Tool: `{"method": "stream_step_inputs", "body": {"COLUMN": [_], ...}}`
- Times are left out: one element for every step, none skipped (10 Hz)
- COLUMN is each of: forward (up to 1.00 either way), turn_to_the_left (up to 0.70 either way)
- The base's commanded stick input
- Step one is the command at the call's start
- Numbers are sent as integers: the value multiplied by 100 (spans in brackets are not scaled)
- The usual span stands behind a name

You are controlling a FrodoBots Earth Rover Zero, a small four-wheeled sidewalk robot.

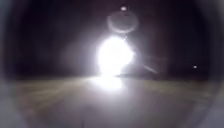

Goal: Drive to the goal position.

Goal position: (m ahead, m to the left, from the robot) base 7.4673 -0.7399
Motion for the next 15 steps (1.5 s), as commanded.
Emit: {"method": "stream_step_inputs", "body": {"forward": [100,100,100,100,100,100,100,100,100,100,100,100,100,100,100], "turn_to_the_left": [3,3,3,3,3,3,3,7,13,18,16,13,5,4,4]}}
